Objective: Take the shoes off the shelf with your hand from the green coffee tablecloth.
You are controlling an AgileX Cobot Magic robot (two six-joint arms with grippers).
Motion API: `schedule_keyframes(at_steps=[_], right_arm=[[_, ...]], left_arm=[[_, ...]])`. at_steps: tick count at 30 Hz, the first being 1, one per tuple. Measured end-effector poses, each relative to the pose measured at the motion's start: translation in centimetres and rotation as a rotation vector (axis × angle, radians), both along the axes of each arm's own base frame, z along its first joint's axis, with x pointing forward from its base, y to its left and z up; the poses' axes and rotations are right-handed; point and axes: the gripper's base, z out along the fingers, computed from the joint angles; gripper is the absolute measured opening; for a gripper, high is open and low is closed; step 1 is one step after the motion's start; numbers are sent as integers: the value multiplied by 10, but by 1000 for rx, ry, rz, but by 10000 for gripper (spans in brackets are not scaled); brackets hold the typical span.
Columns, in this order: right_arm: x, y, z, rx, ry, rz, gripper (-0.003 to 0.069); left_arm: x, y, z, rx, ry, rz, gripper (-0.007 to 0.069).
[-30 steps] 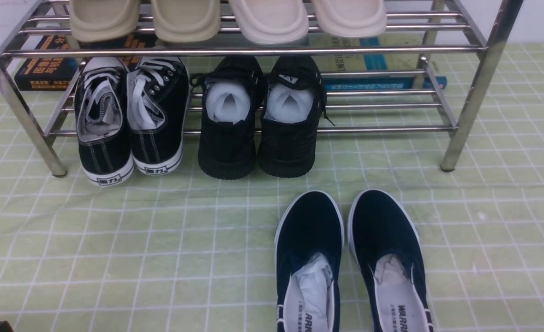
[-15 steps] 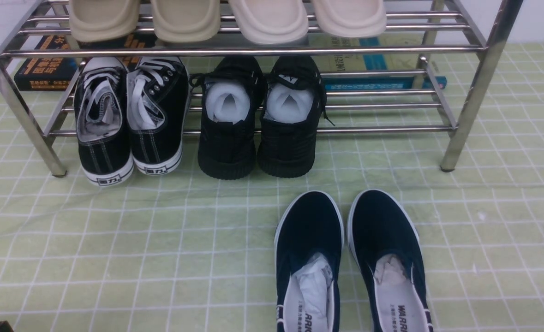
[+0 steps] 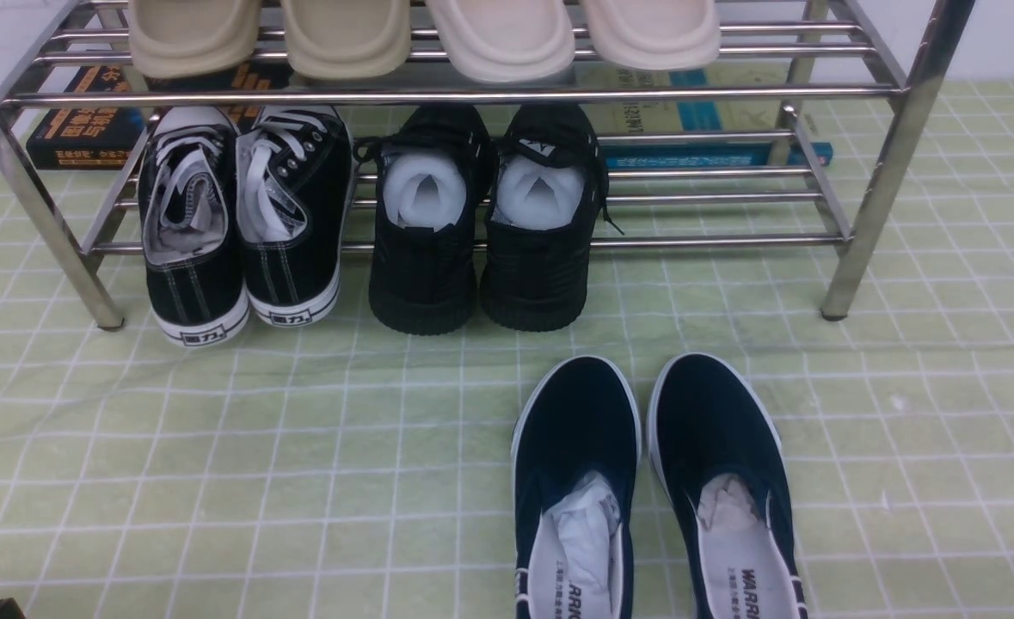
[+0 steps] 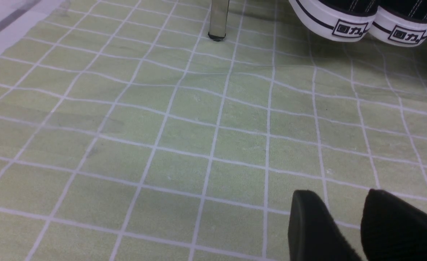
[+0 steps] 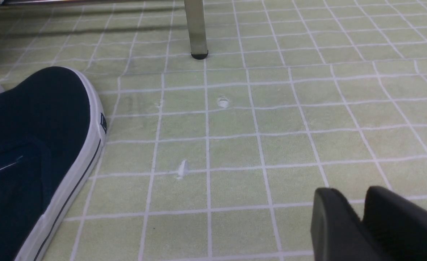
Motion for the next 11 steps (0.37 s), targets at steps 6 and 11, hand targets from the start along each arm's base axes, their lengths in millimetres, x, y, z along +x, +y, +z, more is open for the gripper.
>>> schedule_keyframes(at_steps=[6,11], right_arm=[[0,0,0,0,0,0,164],[0,0,0,0,0,0,171]], left_arm=[[0,0,0,0,0,0,242],[0,0,0,0,0,0,242]])
